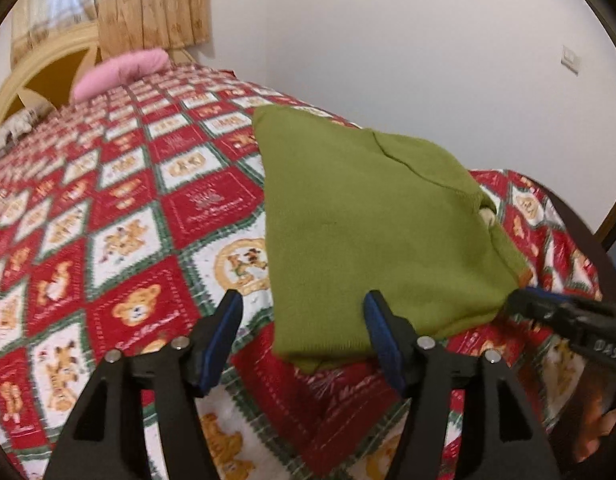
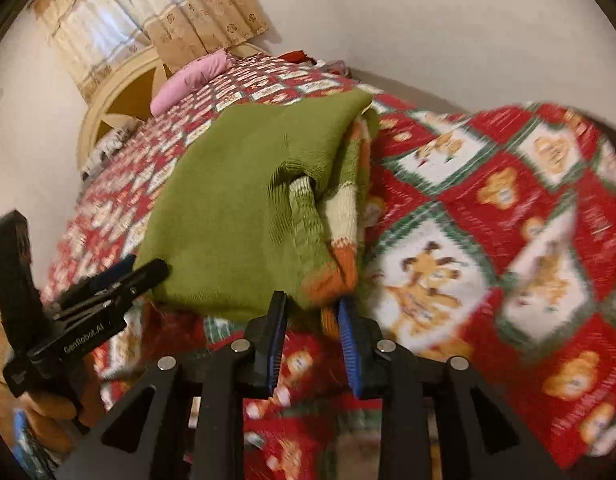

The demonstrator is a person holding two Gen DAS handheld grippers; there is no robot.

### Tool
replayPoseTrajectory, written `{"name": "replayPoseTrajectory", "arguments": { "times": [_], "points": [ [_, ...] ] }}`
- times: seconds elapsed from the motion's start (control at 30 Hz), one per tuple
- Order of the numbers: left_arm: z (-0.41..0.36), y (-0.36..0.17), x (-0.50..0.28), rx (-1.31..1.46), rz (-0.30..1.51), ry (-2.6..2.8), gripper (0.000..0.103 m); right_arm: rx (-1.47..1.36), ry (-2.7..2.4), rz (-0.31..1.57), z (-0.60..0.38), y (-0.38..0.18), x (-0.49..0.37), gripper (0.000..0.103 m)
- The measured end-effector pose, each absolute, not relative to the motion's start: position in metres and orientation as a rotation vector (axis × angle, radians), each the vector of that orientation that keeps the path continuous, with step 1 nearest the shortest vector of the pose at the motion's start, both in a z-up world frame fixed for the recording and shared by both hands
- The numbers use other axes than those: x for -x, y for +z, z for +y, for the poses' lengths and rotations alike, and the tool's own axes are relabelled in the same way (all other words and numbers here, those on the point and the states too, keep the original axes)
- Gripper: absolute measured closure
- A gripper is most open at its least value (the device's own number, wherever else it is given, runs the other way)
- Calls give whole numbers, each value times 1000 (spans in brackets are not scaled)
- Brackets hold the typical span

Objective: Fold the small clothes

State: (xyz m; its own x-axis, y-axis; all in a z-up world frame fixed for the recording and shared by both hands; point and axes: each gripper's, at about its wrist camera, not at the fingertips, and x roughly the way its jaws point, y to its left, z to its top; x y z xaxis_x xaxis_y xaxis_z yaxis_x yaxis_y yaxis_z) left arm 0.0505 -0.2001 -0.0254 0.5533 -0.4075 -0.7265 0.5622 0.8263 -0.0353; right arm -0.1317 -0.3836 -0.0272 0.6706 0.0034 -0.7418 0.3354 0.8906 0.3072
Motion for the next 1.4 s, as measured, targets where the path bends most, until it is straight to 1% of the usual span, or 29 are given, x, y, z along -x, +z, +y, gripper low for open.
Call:
{"name": "replayPoseTrajectory", "arguments": {
  "times": [0.13, 0.3, 0.33, 0.4, 0.53, 0.6, 0.63, 0.7, 0.73, 0.97, 1.03, 1.1, 1.4],
  "points": [
    [-197, -25, -38, -232, 791, -555, 36, -325, -238, 780, -372, -8, 150, 76],
    [-194, -19, -22, -243, 782, -556, 36, -277, -277, 720, -365, 11, 163, 59],
    [-194, -17, -17, -252, 772, -557, 35, -283, -277, 711, -364, 14, 164, 58],
    [-193, -12, -8, -263, 756, -561, 26, -294, -286, 691, -361, 20, 167, 54],
    [-186, 5, 7, -251, 691, -567, 20, -291, -295, 653, -352, 31, 173, 54],
    [-182, 15, 13, -237, 659, -559, 6, -262, -300, 628, -345, 39, 179, 53],
    [-180, 19, 16, -226, 644, -558, 4, -247, -302, 617, -341, 43, 182, 52],
    [-177, 28, 21, -201, 616, -567, 1, -203, -312, 583, -333, 53, 191, 40],
    [-176, 33, 24, -192, 603, -567, 0, -184, -320, 562, -330, 58, 196, 38],
    [-174, 57, 45, -175, 512, -564, 0, -147, -350, 426, -318, 93, 228, 36],
    [-173, 62, 50, -170, 494, -556, 0, -152, -348, 399, -316, 100, 233, 34],
    [-173, 65, 52, -165, 484, -550, 0, -159, -343, 380, -313, 104, 236, 32],
    [-172, 69, 62, -180, 438, -512, 0, -151, -340, 364, -306, 106, 237, 32]
  ]
}}
